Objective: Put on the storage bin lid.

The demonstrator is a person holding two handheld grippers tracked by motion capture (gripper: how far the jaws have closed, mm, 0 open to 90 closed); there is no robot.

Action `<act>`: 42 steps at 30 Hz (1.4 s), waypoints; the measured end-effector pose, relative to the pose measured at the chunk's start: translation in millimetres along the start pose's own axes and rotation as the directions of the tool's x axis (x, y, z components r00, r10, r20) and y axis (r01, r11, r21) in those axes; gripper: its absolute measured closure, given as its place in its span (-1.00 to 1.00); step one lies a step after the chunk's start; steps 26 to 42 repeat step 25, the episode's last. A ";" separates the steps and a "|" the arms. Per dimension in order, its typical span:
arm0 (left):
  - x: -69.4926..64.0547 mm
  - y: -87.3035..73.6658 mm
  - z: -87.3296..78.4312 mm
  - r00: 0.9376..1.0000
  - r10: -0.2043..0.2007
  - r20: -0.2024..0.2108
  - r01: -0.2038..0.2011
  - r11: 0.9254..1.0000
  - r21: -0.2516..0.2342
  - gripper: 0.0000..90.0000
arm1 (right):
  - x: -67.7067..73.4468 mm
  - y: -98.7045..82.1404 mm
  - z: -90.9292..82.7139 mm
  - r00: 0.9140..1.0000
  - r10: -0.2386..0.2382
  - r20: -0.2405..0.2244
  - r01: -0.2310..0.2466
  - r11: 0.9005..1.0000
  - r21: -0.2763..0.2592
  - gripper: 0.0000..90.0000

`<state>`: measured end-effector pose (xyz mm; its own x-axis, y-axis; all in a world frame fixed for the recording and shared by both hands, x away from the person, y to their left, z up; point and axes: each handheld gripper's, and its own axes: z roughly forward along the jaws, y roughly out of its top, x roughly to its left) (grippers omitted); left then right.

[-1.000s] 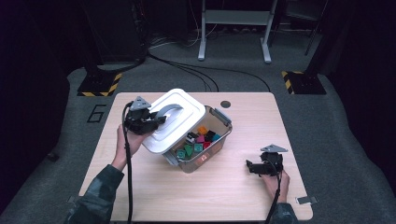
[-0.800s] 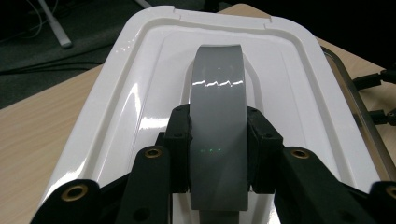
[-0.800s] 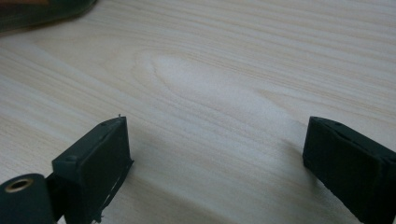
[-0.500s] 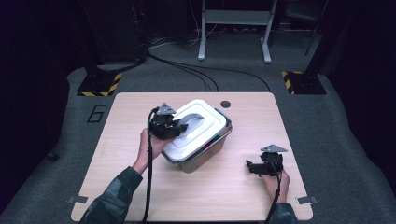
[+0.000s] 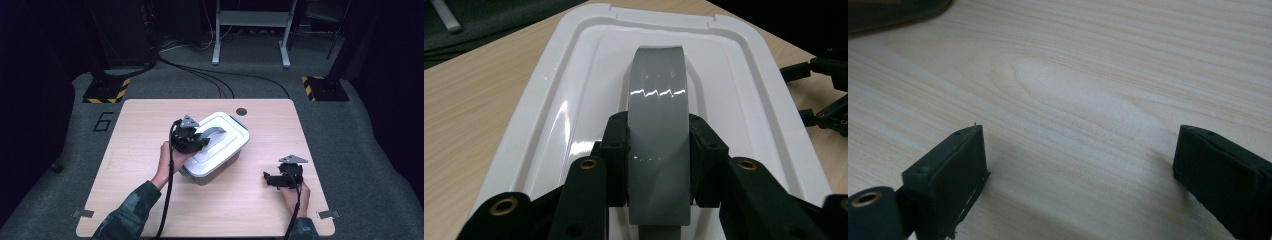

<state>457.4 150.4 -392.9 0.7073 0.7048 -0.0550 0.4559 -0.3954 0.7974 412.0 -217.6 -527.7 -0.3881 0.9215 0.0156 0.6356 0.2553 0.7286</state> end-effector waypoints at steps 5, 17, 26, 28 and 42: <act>4.7 -1.0 -14.3 1.000 -0.012 0.010 0.012 0.999 -0.033 -0.10 | -0.3 -0.1 -0.1 1.000 0.000 -0.004 0.000 1.000 -0.001 -0.86; 46.1 -35.4 -75.0 0.995 -0.037 -0.098 0.028 0.996 -0.090 -0.73 | -0.6 -0.1 -0.2 1.000 -0.002 -0.001 0.002 1.000 -0.002 -0.86; 86.2 -84.4 -92.0 0.964 -0.142 -0.225 0.125 0.988 -0.087 -0.93 | 0.0 0.0 0.0 1.000 0.001 -0.003 -0.001 1.000 -0.001 -0.87; 86.2 -84.4 -92.0 0.964 -0.142 -0.225 0.125 0.988 -0.087 -0.93 | 0.0 0.0 0.0 1.000 0.001 -0.003 -0.001 1.000 -0.001 -0.87; 86.2 -84.4 -92.0 0.964 -0.142 -0.225 0.125 0.988 -0.087 -0.93 | 0.0 0.0 0.0 1.000 0.001 -0.003 -0.001 1.000 -0.001 -0.87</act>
